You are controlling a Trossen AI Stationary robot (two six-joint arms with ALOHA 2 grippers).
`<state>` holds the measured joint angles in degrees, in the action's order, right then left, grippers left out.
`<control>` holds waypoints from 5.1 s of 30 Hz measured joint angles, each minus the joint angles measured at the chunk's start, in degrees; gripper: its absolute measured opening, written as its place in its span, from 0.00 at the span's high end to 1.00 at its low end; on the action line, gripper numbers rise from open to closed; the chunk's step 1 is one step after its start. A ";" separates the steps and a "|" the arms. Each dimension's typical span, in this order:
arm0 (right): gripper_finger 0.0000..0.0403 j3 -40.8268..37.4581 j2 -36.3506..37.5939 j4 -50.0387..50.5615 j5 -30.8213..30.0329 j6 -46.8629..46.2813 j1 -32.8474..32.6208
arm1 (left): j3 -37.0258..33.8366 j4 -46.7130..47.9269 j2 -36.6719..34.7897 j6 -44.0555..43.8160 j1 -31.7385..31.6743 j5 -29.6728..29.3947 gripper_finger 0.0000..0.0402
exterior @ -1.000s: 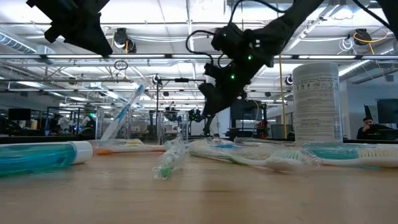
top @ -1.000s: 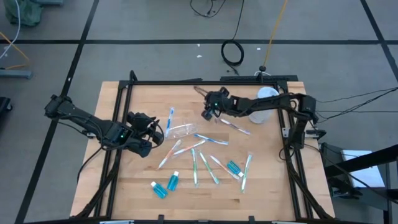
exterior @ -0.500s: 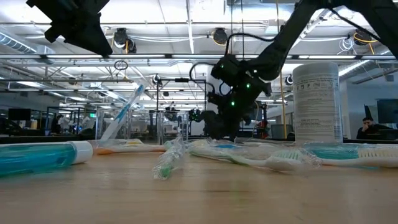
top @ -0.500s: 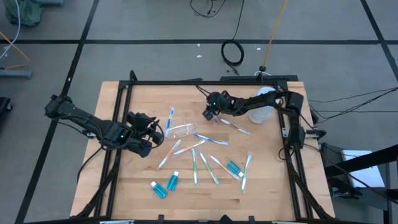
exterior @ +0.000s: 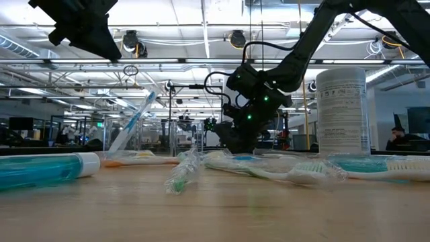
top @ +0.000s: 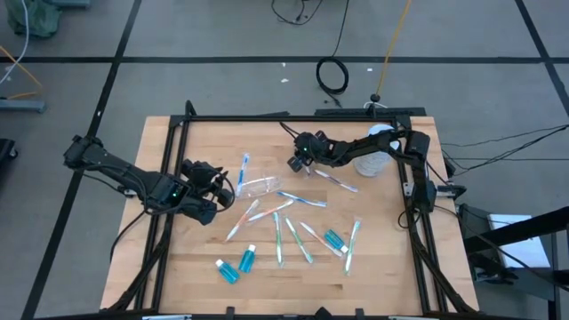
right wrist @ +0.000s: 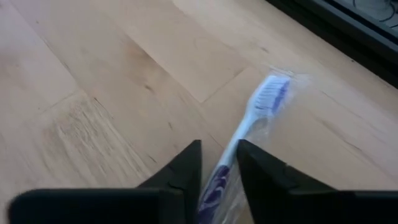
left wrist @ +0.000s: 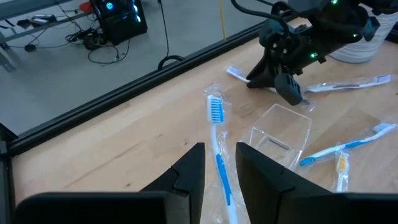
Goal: Pick & Place toothbrushing station
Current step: Put the top purple toothbrush into the transparent organizer
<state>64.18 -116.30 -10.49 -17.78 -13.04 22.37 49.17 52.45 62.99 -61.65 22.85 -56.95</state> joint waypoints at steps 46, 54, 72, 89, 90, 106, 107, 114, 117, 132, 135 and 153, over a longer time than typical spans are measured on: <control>1.00 -0.19 19.49 -23.11 -3.87 12.45 -21.73 | 0.00 0.00 -0.01 -0.13 0.00 0.39 0.77; 0.99 -0.19 20.38 -11.73 0.08 19.14 -22.49 | 0.00 0.00 0.00 -0.11 0.00 1.49 0.77; 0.57 -7.43 21.52 16.91 9.20 5.05 -20.88 | 0.00 -0.16 0.01 -0.35 0.00 2.00 0.77; 0.59 -22.08 19.47 -3.69 11.97 1.62 -18.71 | 0.00 -0.05 0.01 -0.11 0.00 2.84 0.77; 0.59 -22.05 19.49 -4.31 12.04 1.61 -18.61 | 0.00 -0.04 0.00 -0.11 0.00 2.86 0.77; 0.69 -21.84 19.66 1.90 11.87 1.39 -18.13 | 0.00 -0.04 -0.01 -0.09 0.00 2.95 0.77; 0.72 -21.84 19.68 2.09 11.89 0.98 -17.91 | 0.00 -0.04 -0.01 -0.09 0.00 2.95 0.77; 0.95 -21.90 19.68 0.74 13.35 0.23 -16.29 | 0.01 -0.04 -0.01 -0.09 0.00 2.97 0.77; 0.97 -22.03 20.57 -0.91 13.47 0.22 -15.91 | 0.00 -0.03 0.01 -0.09 0.00 2.99 0.77; 1.00 -21.81 33.20 -39.21 13.15 4.85 -16.95 | 0.02 -0.17 0.01 0.52 -0.24 4.40 0.77; 1.00 -21.77 31.45 -51.34 15.14 8.38 -17.92 | 0.02 -0.17 0.01 1.56 -0.24 4.44 0.77; 1.00 -7.91 4.46 -63.84 12.54 12.67 -17.53 | 0.02 -0.02 -0.01 1.95 0.04 5.41 0.77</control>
<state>56.27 -111.83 -74.33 -5.24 -0.37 4.84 49.19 52.42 62.98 -59.70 22.90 -51.54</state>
